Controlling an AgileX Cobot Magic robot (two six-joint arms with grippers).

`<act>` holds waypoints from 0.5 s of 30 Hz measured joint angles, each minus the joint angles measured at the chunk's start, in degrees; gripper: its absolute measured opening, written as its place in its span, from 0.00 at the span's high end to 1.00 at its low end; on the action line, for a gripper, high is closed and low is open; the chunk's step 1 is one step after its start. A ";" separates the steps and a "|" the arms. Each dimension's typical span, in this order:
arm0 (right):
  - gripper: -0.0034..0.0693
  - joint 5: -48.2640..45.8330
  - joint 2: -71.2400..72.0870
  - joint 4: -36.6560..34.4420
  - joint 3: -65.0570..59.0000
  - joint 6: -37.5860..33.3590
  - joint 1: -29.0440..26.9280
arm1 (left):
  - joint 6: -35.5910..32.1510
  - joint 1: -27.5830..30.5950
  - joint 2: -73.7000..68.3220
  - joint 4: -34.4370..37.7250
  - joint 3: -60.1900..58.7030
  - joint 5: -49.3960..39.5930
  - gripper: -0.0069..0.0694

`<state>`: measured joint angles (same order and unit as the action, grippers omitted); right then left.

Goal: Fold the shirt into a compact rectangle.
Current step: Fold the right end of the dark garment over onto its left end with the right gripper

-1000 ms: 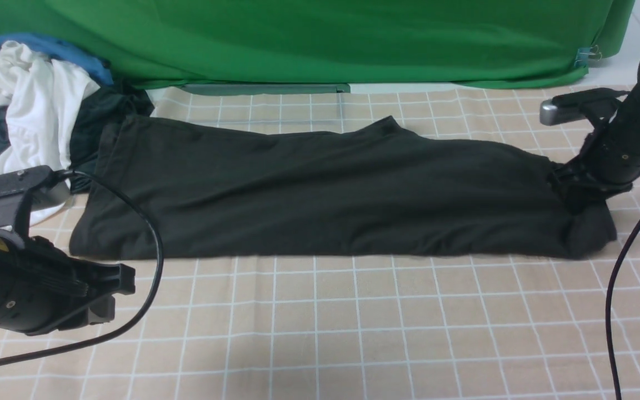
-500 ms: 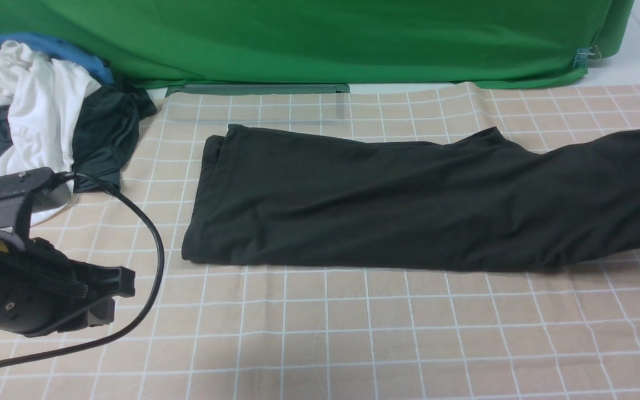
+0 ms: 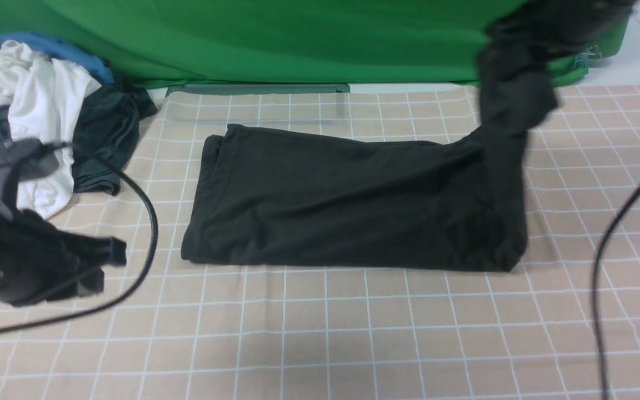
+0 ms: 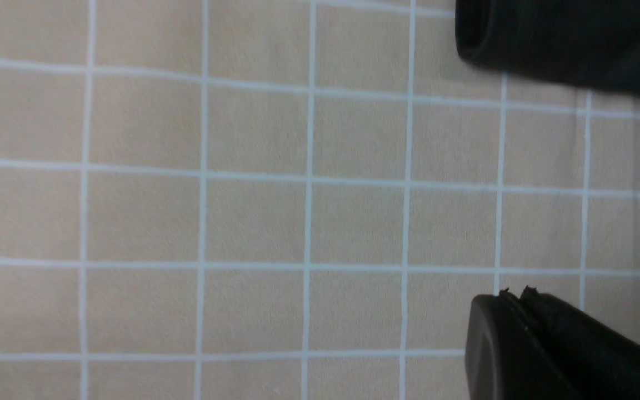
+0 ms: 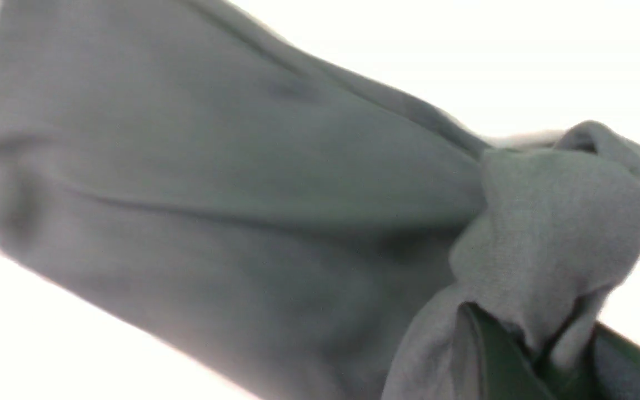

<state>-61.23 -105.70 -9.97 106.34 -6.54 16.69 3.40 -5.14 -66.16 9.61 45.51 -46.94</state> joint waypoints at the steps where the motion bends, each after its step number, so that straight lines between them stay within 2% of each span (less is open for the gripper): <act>1: 0.75 1.60 -0.22 -0.23 0.14 0.81 2.34 | 0.80 0.00 0.00 -0.90 1.54 -0.51 0.88; 3: 0.75 4.63 -1.12 -0.51 0.53 2.88 7.07 | 1.83 0.00 0.00 -2.21 4.73 -1.39 0.88; 7: 0.75 10.85 -4.40 -1.33 1.52 6.54 13.05 | 2.23 0.00 0.00 -2.52 7.97 -1.87 0.88; 11: 0.75 15.76 -9.01 -4.09 2.54 8.10 17.04 | 2.28 0.00 -0.05 -2.45 8.38 -2.74 0.88; 15: 0.75 21.22 -13.37 -6.72 2.67 9.35 18.78 | 2.28 0.00 -0.05 -2.40 8.38 -3.31 0.88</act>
<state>-40.01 -119.08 -16.69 109.01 2.81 35.46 5.68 -5.14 -66.21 7.21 53.88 -50.26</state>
